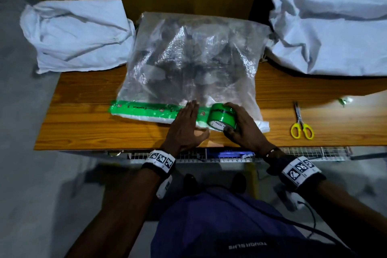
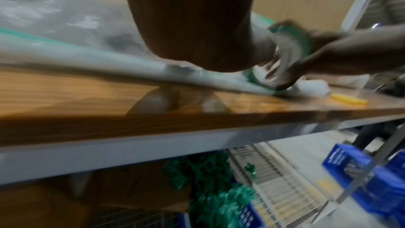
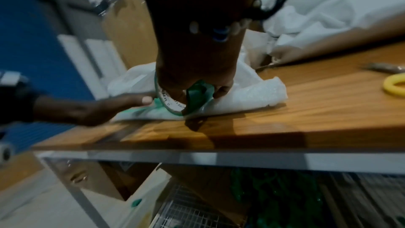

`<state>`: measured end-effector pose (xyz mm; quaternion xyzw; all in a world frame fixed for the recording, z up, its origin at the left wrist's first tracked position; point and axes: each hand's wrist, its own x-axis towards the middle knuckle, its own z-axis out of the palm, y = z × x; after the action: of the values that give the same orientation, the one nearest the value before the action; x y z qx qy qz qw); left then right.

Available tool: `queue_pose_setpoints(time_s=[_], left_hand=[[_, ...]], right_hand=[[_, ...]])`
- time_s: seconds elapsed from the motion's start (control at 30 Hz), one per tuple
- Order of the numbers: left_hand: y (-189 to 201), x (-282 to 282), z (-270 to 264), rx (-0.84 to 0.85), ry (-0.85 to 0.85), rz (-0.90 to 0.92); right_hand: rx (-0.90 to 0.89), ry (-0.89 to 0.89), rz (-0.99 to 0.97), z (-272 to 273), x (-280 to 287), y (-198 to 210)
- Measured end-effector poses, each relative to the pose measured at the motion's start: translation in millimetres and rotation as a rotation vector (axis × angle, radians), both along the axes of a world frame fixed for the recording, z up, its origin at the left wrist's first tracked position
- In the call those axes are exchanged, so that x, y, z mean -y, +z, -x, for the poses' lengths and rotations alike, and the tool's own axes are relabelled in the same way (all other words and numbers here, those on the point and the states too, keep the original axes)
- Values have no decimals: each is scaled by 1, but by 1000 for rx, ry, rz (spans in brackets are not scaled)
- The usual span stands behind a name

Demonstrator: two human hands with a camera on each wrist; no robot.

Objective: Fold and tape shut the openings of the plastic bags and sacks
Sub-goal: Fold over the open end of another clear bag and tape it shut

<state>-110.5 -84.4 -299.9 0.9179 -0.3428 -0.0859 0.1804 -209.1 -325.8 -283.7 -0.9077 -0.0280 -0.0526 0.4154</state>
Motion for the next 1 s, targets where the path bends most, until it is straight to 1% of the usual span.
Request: queue_pose_setpoints(time_s=[0.1, 0.2, 0.23, 0.37, 0.43, 0.47, 0.5, 0.6, 0.63, 0.7, 0.77, 0.83, 1.0], left_hand=[[-3, 18, 10, -83, -68, -8], [-8, 20, 9, -107, -67, -40], [-9, 20, 8, -99, -73, -57], [-8, 24, 12, -61, -83, -163], [-8, 28, 13, -57, -68, -194], [-8, 29, 13, -52, -55, -207], [-7, 31, 15, -41, -36, -213], [-2, 40, 27, 3, 7, -165], [-2, 44, 34, 7, 1, -131], [-6, 50, 46, -29, -10, -88], [-10, 53, 48, -55, -9, -91], [-12, 54, 45, -36, -12, -92], [-15, 54, 46, -1, -6, -123]], right_hand=[[-23, -30, -17, -1, -3, 0], [-31, -15, 79, -2, 0, 4], [-39, -8, 151, -1, 4, 7], [-33, -7, 560, 4, 22, 25], [-20, -11, 630, 3, 25, 30], [-18, -11, 603, 1, 26, 31], [-20, -9, 527, 0, 26, 30], [-43, 0, 133, 2, 32, 14], [-45, -3, 33, 4, 34, 7], [-32, -25, -85, 9, 33, -1], [-5, -41, -144, 8, 29, 0], [2, -25, -95, 2, 30, 8], [-22, 123, 348, -4, 71, 32]])
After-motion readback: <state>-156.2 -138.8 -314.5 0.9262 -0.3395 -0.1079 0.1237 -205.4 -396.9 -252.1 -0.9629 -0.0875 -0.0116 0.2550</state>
